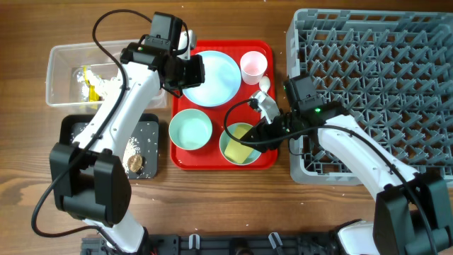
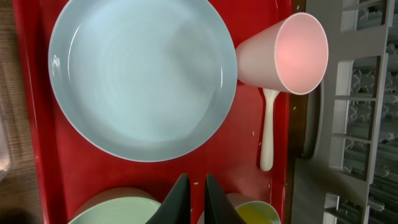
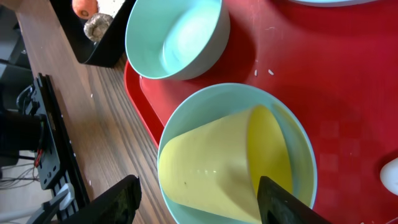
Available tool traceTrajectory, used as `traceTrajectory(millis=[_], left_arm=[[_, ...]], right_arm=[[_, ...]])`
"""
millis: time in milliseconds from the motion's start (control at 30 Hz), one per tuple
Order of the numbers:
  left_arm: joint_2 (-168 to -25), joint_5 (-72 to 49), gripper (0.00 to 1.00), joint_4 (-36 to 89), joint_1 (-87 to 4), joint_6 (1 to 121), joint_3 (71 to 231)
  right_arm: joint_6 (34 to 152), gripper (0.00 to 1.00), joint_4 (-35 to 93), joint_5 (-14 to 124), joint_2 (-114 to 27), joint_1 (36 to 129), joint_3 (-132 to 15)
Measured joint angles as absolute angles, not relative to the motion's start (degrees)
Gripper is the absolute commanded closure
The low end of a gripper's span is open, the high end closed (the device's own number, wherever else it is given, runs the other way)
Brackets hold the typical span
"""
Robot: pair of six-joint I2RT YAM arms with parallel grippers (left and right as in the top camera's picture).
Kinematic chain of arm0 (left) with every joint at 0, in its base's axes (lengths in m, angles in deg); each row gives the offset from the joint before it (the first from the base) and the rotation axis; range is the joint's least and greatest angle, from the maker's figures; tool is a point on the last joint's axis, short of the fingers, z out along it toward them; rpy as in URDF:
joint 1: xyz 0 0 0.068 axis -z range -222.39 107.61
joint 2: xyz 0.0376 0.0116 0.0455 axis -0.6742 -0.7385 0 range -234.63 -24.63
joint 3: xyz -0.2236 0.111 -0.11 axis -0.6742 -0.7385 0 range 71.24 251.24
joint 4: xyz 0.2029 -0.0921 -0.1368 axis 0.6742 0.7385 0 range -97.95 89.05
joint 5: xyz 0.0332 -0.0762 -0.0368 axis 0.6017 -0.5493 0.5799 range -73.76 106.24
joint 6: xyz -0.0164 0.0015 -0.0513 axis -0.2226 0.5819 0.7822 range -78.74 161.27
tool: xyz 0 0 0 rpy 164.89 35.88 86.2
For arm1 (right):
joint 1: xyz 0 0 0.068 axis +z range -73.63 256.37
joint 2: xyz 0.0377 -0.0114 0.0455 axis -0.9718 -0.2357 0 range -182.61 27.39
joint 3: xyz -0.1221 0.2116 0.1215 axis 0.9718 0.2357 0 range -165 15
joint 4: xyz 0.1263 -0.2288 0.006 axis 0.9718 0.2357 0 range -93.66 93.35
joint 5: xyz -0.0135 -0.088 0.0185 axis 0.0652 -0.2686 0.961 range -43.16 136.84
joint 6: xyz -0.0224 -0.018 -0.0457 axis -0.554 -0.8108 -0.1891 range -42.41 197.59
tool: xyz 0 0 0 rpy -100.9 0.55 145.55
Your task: Sort waste into correct bins and load items into the dishwasher rack
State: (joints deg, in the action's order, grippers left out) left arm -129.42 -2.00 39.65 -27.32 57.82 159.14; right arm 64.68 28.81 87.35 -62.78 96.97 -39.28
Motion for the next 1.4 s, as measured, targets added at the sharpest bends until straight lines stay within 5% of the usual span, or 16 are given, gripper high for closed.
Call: traceTrajectory(millis=[1400], left_arm=[[-129.4,-2.0,0.91,39.8,-27.3,57.8,159.1]], right_arm=[[69.3,0.39,29.0,93.4,-62.8,97.2,-37.4]])
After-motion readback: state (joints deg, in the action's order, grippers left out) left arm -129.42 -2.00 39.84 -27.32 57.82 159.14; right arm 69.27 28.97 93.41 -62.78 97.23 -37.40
